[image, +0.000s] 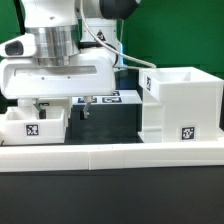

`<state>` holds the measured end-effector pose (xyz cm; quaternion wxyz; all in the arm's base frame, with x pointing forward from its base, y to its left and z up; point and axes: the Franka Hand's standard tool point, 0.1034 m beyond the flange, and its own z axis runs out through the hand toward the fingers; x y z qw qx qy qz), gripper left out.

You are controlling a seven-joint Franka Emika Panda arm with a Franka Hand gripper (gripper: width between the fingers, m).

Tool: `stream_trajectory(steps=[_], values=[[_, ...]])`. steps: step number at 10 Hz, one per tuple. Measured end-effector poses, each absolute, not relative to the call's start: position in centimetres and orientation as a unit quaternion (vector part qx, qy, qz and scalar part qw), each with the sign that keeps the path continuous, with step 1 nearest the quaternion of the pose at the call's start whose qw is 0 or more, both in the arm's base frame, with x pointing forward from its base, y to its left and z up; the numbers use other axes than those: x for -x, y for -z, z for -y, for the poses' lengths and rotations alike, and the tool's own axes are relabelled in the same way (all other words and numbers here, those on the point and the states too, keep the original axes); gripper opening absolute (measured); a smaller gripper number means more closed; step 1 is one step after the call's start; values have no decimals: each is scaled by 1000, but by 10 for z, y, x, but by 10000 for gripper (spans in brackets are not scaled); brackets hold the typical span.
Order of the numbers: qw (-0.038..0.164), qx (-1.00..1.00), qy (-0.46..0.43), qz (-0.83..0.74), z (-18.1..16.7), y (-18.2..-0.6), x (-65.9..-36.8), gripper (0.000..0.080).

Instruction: Assemble drawer

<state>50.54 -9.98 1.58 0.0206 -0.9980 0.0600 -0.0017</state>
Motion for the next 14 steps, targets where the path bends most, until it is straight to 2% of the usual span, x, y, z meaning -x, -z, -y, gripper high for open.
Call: stream_trajectory(steps=[4,5,6,8,9,10,11,14], values=[[23,999,-8,-45,97,-8,-504,649],[23,999,-8,-45,96,-8,-504,515],[23,999,-8,-45,97,-8,-504,515],[23,999,-8,-45,96,-8,-504,241],[23,999,-8,-45,96,-8,-504,241],[23,999,-8,-45,97,-8,-504,65],[23,999,-7,-45,97,-8,-505,41],[22,999,-7,-45,97,-8,-505,41]])
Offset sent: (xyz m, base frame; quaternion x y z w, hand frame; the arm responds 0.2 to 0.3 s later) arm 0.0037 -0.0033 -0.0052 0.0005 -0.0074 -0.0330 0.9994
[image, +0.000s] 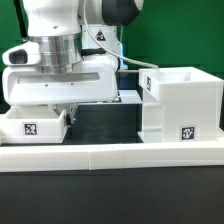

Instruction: Assemble drawer

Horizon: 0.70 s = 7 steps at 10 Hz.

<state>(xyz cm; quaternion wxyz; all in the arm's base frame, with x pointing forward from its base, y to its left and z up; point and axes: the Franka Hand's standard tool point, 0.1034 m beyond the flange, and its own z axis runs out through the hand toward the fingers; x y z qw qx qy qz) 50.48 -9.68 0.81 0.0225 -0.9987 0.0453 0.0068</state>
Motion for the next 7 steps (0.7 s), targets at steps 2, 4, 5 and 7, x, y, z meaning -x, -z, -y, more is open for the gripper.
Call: stream_trajectory(steps=[2,4,5,7], values=[[22,999,-7,-45,95,-9,-505,41],[32,999,-19,-19,69,-30,-508,42],[36,999,-19,-19,68,-38,-510,42],[42,999,-15,-32,70,-41,-508,42]])
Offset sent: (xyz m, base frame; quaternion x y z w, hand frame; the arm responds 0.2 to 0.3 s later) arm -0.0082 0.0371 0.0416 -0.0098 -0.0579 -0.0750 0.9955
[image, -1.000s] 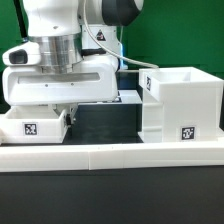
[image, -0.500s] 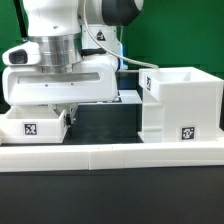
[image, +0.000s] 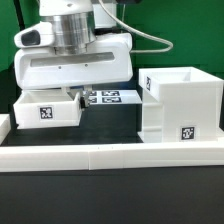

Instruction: Assemble drawer

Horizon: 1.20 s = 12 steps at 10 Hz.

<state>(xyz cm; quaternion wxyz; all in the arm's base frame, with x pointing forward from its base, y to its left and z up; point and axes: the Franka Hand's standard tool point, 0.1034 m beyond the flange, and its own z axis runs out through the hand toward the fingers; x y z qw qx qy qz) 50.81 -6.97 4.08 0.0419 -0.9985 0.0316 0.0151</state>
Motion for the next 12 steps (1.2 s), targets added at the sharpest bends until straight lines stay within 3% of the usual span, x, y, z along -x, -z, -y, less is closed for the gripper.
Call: stream_trajectory(steps=[2,5,12], values=[[42,999,-15,-14,69,-40,-508,42],[24,981,-1,192,66,-38,-512,42],[7,895,3,447,66,-39,-515,42]])
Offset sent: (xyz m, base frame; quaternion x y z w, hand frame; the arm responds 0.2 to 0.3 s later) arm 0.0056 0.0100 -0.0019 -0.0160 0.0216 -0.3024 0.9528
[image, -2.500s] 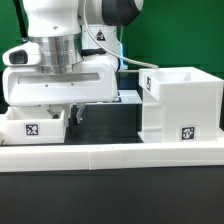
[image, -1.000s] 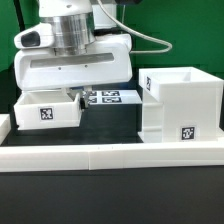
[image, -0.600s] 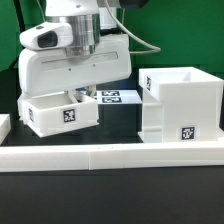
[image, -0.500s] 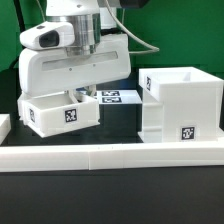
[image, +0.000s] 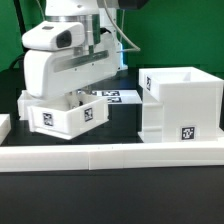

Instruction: Assemble drawer

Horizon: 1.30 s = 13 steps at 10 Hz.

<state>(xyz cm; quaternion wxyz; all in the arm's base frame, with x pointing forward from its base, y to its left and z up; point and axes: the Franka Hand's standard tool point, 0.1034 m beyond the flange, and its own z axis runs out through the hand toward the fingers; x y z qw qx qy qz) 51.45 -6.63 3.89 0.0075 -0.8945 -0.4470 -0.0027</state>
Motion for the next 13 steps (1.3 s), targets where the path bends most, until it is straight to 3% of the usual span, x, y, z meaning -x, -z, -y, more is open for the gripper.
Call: stream_trajectory(steps=[5,10,13], values=[[-11,785,-5,620,67,-38,-516,42],[-28,742,-25,669,38,-21,-525,42],[-26,744,-26,667,41,-20,-524,42]])
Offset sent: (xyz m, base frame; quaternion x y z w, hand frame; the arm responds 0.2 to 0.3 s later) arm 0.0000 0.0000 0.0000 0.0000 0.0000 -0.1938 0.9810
